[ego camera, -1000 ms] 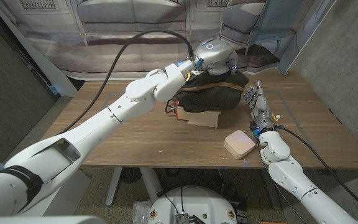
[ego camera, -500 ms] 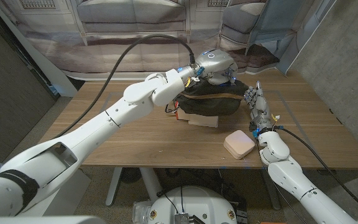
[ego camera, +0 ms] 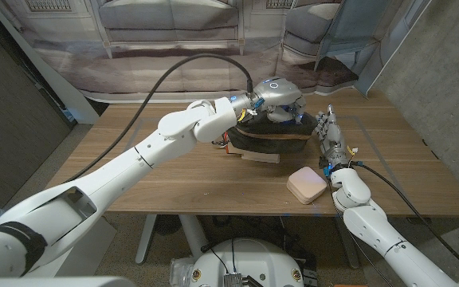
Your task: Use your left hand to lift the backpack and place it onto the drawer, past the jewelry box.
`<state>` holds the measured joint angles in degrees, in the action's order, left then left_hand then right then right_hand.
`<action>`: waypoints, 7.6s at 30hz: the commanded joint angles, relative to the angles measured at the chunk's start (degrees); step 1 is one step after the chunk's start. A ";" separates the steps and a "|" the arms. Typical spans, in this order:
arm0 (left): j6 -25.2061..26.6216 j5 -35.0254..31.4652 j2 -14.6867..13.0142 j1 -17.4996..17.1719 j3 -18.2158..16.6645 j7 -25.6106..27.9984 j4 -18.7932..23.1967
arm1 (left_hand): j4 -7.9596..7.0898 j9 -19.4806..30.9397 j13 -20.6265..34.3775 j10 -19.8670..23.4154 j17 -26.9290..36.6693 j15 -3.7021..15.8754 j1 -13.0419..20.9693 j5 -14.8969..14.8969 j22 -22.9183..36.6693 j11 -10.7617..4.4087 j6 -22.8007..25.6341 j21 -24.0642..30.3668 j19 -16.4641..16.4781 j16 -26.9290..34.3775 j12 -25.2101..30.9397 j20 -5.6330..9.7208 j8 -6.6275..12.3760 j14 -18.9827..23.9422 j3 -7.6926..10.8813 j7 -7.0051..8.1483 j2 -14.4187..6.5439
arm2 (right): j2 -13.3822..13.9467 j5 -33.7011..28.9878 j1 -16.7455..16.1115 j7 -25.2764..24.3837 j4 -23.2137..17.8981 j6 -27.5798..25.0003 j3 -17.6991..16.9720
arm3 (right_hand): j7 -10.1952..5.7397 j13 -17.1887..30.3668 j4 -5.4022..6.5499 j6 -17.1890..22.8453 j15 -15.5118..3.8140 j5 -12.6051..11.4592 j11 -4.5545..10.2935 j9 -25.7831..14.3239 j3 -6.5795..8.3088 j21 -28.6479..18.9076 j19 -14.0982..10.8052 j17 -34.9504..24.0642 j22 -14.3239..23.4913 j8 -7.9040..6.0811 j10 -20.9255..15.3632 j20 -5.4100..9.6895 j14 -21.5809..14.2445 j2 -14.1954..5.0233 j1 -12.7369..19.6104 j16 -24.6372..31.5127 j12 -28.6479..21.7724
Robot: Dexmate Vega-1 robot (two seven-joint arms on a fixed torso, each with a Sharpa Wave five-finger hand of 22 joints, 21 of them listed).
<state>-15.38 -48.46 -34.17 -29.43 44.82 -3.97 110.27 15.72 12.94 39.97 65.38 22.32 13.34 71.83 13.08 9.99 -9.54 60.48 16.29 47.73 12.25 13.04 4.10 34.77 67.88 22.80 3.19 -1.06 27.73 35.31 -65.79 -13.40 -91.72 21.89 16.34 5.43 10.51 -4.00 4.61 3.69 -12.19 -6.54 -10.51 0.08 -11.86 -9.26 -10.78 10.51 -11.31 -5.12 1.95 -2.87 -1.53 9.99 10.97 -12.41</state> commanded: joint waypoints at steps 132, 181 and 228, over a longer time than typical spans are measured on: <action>-1.25 10.72 -3.27 -1.49 -2.36 -21.25 6.01 | -18.16 -0.82 -14.12 -42.44 -10.43 -12.96 -27.01 0.37 0.51 3.52 -37.08 -5.59 -24.47 -1.41 -2.41 -15.11 -17.14 -44.24 -4.93 2.60 8.41 | 0.75 -0.55 -1.77 -0.31 -1.12 0.54 -0.37 | -0.34 0.34 -0.33 0.82 0.12 -0.14 0.09 -0.21 -1.04 -0.03 -1.59 -0.20 0.19 -0.06 -1.97 0.07 -1.29 -0.74 0.70 0.13 -0.40; 0.16 9.80 -3.65 -3.82 -7.31 -13.68 10.05 | -19.53 -0.65 -16.45 -48.32 -10.49 -12.05 -28.30 3.60 0.65 4.04 -38.58 -5.42 -27.96 -2.07 -2.64 -16.20 -18.93 -51.18 -5.03 2.59 6.01 | 1.03 -0.63 -2.08 -0.07 -1.68 0.93 -0.82 | -0.65 0.36 -0.36 1.06 0.15 -0.14 0.14 -0.22 -1.22 -0.03 -1.81 -0.20 0.21 -0.07 -2.37 -0.02 -1.68 -0.87 0.77 0.17 -0.41; 1.93 35.25 -1.13 -8.26 -10.59 -12.52 5.41 | -24.06 -0.39 -19.57 -49.43 -10.60 -11.16 -37.40 5.22 0.72 3.72 -39.64 -4.85 -31.72 0.06 -0.82 -16.34 -20.29 -51.99 -8.75 3.96 4.28 | 2.25 -0.03 -3.12 -0.40 -3.50 -1.33 -1.05 | -0.49 0.37 -0.38 1.17 0.20 -0.14 0.11 -0.22 -1.43 0.00 -1.89 -0.21 0.22 -0.04 -2.46 0.01 -1.76 -0.95 0.82 0.11 -0.33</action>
<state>-15.03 -35.10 -37.76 -36.14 35.16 -10.87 119.97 -8.28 12.39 20.50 14.83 11.72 2.10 34.90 17.80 10.53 -5.83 19.58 11.03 16.11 11.75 11.70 -12.38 13.76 14.48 13.92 7.31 3.64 29.34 34.75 -68.41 -13.71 -94.71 21.83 15.38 4.81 10.79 -4.17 5.22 3.99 -12.19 -6.14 -10.51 -1.02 -11.86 -10.59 -10.78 10.51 -11.31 -7.16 1.84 -3.99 -2.13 10.59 10.97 -12.41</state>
